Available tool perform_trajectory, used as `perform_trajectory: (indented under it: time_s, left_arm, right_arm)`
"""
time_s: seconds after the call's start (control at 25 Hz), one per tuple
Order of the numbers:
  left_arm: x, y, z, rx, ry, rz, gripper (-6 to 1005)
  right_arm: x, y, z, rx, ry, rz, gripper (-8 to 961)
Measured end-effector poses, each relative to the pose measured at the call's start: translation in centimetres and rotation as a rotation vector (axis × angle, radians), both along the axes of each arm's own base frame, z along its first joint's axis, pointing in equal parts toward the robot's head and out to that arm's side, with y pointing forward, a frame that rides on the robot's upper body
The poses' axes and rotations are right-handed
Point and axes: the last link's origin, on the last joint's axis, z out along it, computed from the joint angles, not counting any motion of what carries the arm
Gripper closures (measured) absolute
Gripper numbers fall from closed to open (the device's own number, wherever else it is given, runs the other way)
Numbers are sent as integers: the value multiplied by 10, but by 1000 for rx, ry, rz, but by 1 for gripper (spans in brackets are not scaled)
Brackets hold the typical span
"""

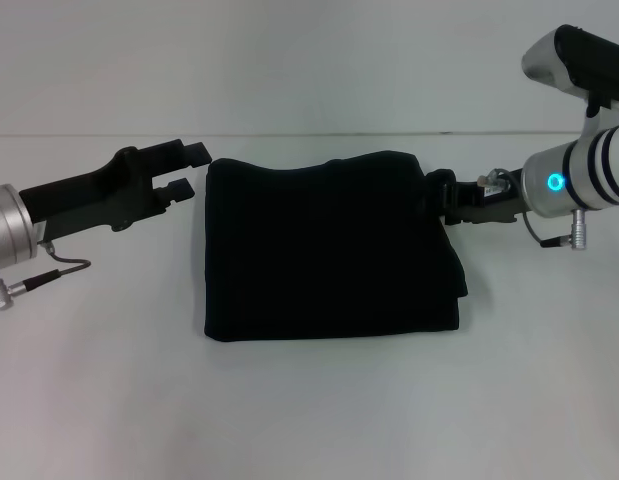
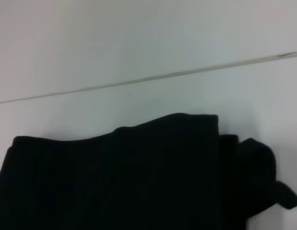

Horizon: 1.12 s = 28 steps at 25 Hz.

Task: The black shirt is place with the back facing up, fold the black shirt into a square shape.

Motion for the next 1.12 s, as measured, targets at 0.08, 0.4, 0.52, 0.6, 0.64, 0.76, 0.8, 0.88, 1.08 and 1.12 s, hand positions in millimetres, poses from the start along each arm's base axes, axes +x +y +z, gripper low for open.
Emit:
perform_trajectory:
  time_s: [0.08,0.4,0.52,0.6,0.64,0.76,0.8,0.88,1.08,1.12]
  left_arm:
    - [0,0,0,1,0,-2,333]
    - [-2,-1,0,10,-5,0,333]
    - [-2,-1,1,12,-6,0,333]
    - [-2,-1,1,12,-5,1,333]
    - [-2,-1,1,13,-5,2,333]
    - [-2,0,1,14,-4,2,333]
    - [-1,0,1,14,-4,1,333]
    - [-1,0,1,14,-4,1,333]
    - [-1,1,1,17,-3,3,332]
    - [-1,1,1,16,-3,3,332]
  right_arm:
    - [0,-1,-3,5,7,-4,506]
    - [3,-3,-6,31,58,-38,506]
    - [4,-5,-7,35,79,-50,506]
    - [3,-5,-8,37,94,-55,506]
    - [2,-5,-9,37,102,-57,506]
    - [0,-6,-11,34,115,-57,506]
    - [0,-6,-11,34,116,-57,506]
    - [0,-6,-11,35,119,-57,506]
    - [-2,-5,-6,34,122,-50,505]
    - [-2,-4,-5,32,122,-49,505]
